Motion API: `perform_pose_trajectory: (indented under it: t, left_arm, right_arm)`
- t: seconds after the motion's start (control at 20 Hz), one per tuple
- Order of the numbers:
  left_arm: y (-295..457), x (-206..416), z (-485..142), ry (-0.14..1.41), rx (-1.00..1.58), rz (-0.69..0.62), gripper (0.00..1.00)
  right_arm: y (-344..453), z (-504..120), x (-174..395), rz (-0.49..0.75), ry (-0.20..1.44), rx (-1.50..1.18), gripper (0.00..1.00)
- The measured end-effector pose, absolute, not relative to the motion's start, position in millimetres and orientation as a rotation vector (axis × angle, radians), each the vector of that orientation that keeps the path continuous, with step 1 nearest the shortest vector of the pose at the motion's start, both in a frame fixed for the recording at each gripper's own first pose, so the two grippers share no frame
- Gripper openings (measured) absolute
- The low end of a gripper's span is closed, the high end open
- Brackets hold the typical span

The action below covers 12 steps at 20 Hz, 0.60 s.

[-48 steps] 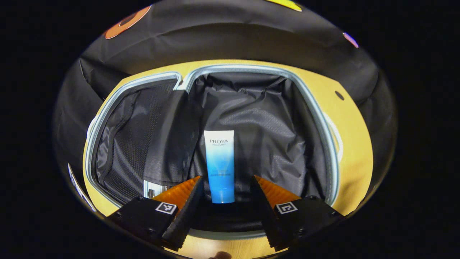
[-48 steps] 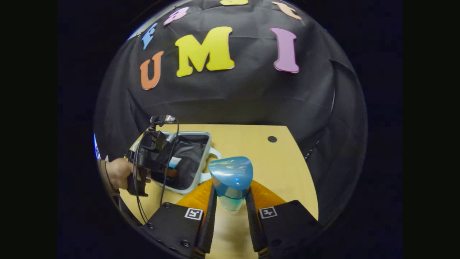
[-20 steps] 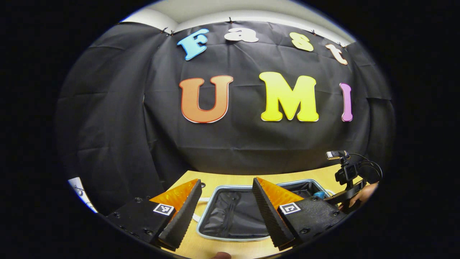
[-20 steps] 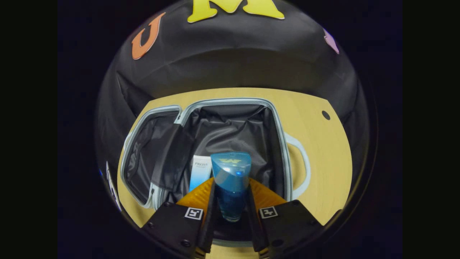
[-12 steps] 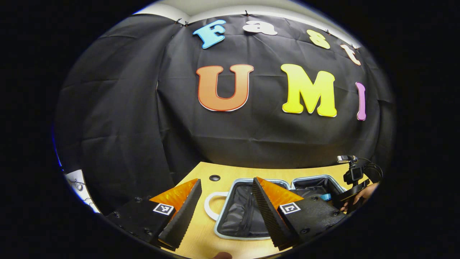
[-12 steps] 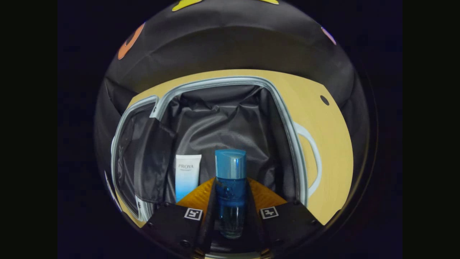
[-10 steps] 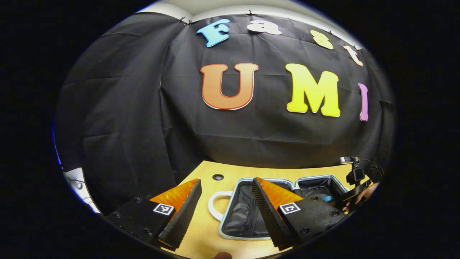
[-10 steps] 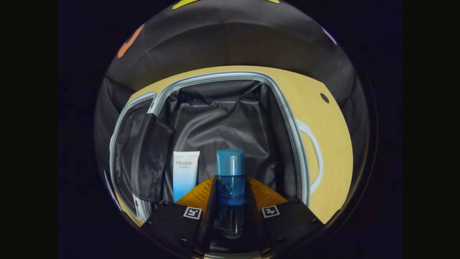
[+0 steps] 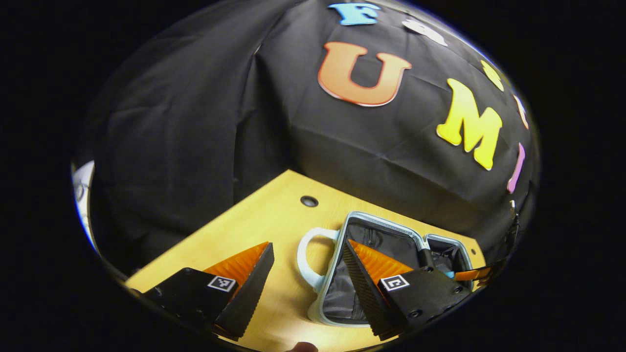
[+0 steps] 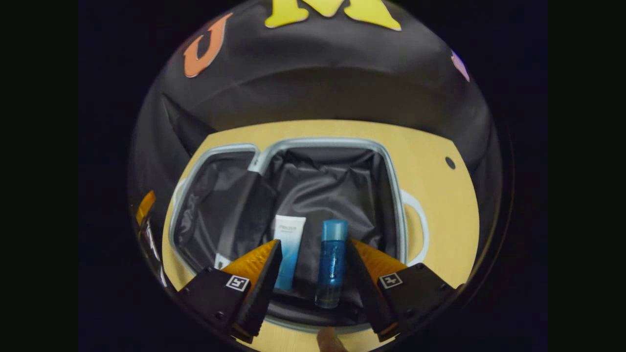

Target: First open the suitcase, pack the skin care products into it, and then close the suitcase.

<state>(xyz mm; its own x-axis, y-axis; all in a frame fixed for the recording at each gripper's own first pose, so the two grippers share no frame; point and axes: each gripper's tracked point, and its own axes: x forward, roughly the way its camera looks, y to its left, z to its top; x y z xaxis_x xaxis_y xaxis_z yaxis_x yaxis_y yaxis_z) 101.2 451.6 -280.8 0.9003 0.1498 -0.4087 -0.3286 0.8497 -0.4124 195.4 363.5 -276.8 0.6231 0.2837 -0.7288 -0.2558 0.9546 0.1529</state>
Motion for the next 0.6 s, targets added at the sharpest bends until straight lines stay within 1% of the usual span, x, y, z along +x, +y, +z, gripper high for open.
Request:
perform_pose_trajectory:
  t: [0.2,0.25,0.3,0.35,0.4,0.45,0.55,0.6]
  left_arm:
    - [445,110,-312,0.421,-0.770,0.225,0.92]
    - [442,118,-320,0.436,-0.825,0.218,0.92]
    - [442,122,-329,0.444,-0.860,0.222,0.92]
    - [443,124,-340,0.463,-0.878,0.226,0.92]
    - [445,125,-350,0.481,-0.886,0.241,0.89]
    - [441,128,-354,0.499,-0.898,0.231,0.88]
    - [438,133,-358,0.501,-0.928,0.212,0.80]
    - [434,135,-356,0.500,-0.948,0.188,0.73]
  right_arm:
    - [341,-197,149,0.392,0.718,0.022,0.77]
    - [326,-174,134,0.391,0.668,0.007,0.77]
    - [309,-152,119,0.378,0.612,-0.010,0.75]
    - [294,-132,103,0.364,0.558,-0.025,0.77]
    - [280,-120,85,0.350,0.526,-0.038,0.77]
    - [267,-109,70,0.328,0.502,-0.042,0.77]
    - [243,-85,46,0.271,0.451,-0.047,0.80]
    - [234,-75,36,0.243,0.430,-0.046,0.81]
